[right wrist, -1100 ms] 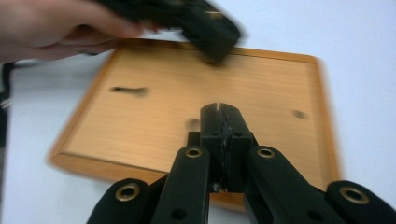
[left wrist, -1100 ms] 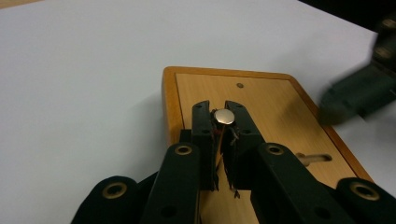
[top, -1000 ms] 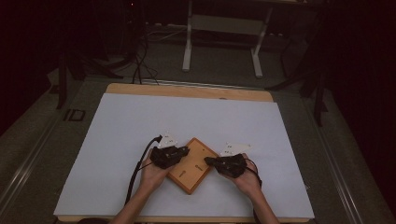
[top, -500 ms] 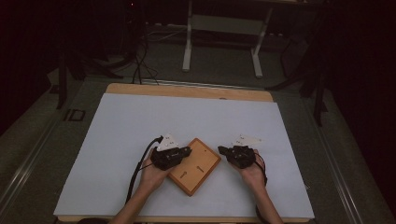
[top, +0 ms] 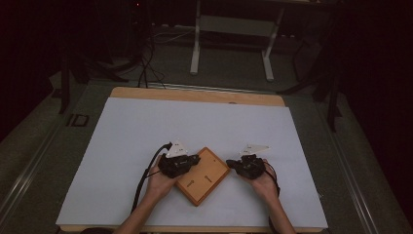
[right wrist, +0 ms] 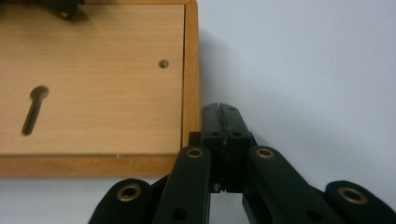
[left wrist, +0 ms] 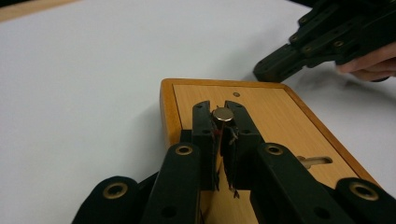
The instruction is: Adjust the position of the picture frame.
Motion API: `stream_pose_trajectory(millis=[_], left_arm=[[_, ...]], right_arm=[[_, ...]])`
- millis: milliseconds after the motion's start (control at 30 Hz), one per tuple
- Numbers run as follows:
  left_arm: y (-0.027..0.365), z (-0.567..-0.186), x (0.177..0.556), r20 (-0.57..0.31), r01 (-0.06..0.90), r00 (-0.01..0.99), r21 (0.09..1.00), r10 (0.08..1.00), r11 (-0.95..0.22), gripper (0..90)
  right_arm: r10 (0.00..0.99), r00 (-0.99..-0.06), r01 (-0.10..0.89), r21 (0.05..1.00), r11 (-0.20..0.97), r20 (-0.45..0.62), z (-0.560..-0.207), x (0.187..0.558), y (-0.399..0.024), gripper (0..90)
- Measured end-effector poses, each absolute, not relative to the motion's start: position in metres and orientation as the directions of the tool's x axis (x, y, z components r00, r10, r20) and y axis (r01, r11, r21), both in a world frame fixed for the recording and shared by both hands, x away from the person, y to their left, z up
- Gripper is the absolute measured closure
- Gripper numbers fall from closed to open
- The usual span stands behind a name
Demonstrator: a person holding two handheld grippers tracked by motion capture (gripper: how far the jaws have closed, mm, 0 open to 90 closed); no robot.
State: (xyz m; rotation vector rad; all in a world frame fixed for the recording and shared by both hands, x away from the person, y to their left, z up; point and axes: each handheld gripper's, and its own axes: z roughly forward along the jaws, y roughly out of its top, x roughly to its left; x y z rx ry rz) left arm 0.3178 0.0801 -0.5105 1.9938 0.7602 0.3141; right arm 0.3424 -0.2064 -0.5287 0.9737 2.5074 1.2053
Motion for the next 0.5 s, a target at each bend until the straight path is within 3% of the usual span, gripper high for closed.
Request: stream_pose_trajectory(millis=[267, 367, 500], left_arm=[[0.086, -0.512, 0.323, -0.105, 0.443, 0.729, 0.826, 0.676, -0.35, 84.3], [0.089, -0.512, 0.325, -0.11, 0.463, 0.705, 0.82, 0.701, -0.336, 84.2], [0.089, -0.511, 0.324, -0.096, 0.448, 0.719, 0.821, 0.688, -0.354, 84.2]], right_arm=[[0.621, -0.773, 0.495, 0.74, 0.456, 0.135, -0.529, 0.34, -0.207, 90.0], [0.573, -0.806, 0.478, 0.736, 0.48, 0.15, -0.53, 0.336, -0.2, 89.9], [0.593, -0.798, 0.451, 0.759, 0.469, 0.108, -0.528, 0.335, -0.194, 90.0]])
